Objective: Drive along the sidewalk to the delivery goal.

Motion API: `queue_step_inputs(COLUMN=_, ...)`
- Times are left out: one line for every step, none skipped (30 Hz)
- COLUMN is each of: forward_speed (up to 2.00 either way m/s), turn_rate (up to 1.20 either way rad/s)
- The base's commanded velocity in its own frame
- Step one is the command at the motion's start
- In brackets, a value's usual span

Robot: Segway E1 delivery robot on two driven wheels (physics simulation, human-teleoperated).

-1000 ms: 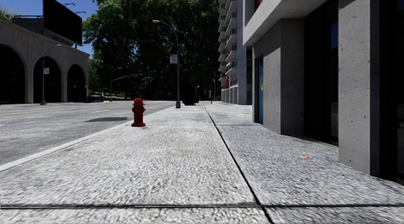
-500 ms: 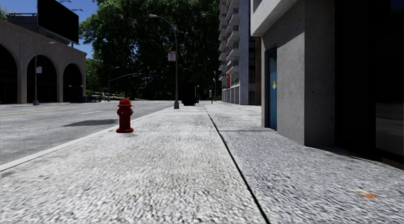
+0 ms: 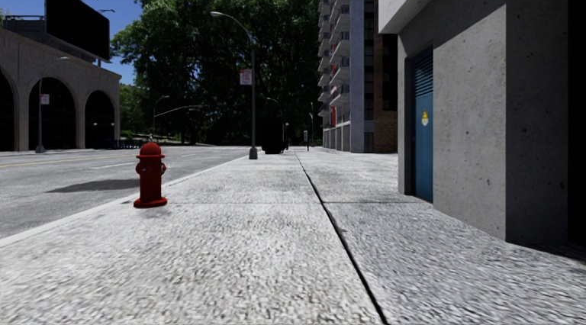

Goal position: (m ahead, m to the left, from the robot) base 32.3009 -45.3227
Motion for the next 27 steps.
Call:
queue_step_inputs(forward_speed=2.0, turn_rate=0.0)
queue_step_inputs(forward_speed=2.0, turn_rate=0.0)
queue_step_inputs(forward_speed=2.0, turn_rate=0.0)
queue_step_inputs(forward_speed=2.0, turn_rate=0.0)
queue_step_inputs(forward_speed=2.0, turn_rate=0.0)
queue_step_inputs(forward_speed=2.0, turn_rate=0.0)
queue_step_inputs(forward_speed=2.0, turn_rate=0.0)
queue_step_inputs(forward_speed=2.0, turn_rate=0.0)
queue_step_inputs(forward_speed=2.0, turn_rate=0.0)
queue_step_inputs(forward_speed=2.0, turn_rate=0.0)
queue_step_inputs(forward_speed=2.0, turn_rate=0.0)
queue_step_inputs(forward_speed=2.0, turn_rate=0.0)
queue_step_inputs(forward_speed=2.0, turn_rate=0.0)
queue_step_inputs(forward_speed=2.0, turn_rate=0.0)
queue_step_inputs(forward_speed=2.0, turn_rate=0.0)
queue_step_inputs(forward_speed=2.0, turn_rate=0.0)
queue_step_inputs(forward_speed=2.0, turn_rate=0.0)
queue_step_inputs(forward_speed=2.0, turn_rate=0.0)
queue_step_inputs(forward_speed=2.0, turn_rate=0.0)
queue_step_inputs(forward_speed=2.0, turn_rate=0.0)
queue_step_inputs(forward_speed=2.0, turn_rate=0.0)
queue_step_inputs(forward_speed=2.0, turn_rate=0.0)
queue_step_inputs(forward_speed=2.0, turn_rate=0.0)
queue_step_inputs(forward_speed=2.0, turn_rate=0.0)
queue_step_inputs(forward_speed=2.0, turn_rate=0.0)
queue_step_inputs(forward_speed=2.0, turn_rate=0.0)
queue_step_inputs(forward_speed=2.0, turn_rate=0.0)
